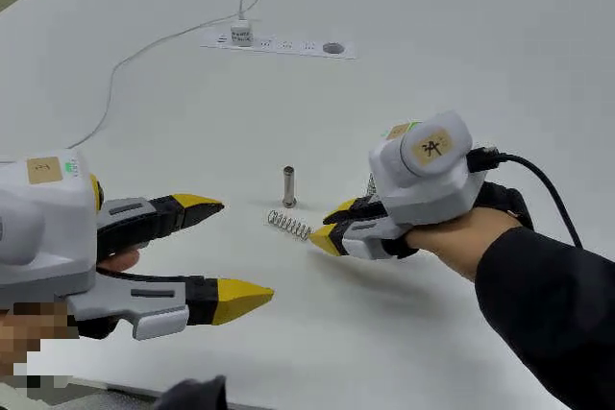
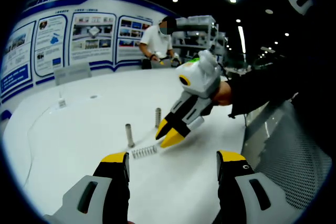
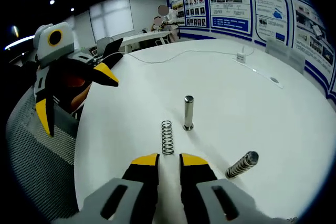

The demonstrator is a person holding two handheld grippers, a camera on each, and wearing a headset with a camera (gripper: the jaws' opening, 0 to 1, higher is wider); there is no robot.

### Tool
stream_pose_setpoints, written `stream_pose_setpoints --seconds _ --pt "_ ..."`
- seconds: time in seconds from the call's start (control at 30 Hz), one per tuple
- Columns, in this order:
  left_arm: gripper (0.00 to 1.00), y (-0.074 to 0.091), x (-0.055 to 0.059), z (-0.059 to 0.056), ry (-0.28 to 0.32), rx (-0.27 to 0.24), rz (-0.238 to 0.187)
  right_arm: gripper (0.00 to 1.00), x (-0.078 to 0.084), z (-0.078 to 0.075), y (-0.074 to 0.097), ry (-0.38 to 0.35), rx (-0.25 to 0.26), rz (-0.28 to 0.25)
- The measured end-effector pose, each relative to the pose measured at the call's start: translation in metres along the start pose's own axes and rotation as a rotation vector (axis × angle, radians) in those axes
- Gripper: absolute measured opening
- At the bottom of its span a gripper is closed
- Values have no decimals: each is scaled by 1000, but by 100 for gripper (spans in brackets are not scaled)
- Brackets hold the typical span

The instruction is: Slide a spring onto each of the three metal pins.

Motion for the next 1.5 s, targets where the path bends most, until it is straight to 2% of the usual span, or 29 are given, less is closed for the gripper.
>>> stream_pose_setpoints --seconds 0.33,0.53,0.6,0.8,1.0,1.23,1.5 --pt "69 0 0 2 3 -9 1 16 2 3 -16 19 -7 15" --pt "69 0 1 2 4 -10 5 14 2 2 -18 29 -3 12" --pt "69 0 1 2 4 -10 6 12 0 1 -18 53 3 8" --pt "68 -1 1 2 3 -11 6 12 -4 4 -11 88 8 6" --pt "68 0 0 1 2 -10 3 12 -16 6 0 148 25 2" --pt "68 -1 0 1 0 -7 1 12 -30 6 11 150 34 -15" --pt "68 0 -1 1 1 -5 -3 12 -31 1 16 130 41 -6"
Point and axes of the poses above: the centre of the closed fingertips' face, and the gripper's own axes: y roughly backward along the fingers, z roughly to its left, x roughly out of its underside, the point moved 1 cm from there along y, roughly backward along the fingers, and after that the axes turned 3 degrees about y, right-handed, at the moved point
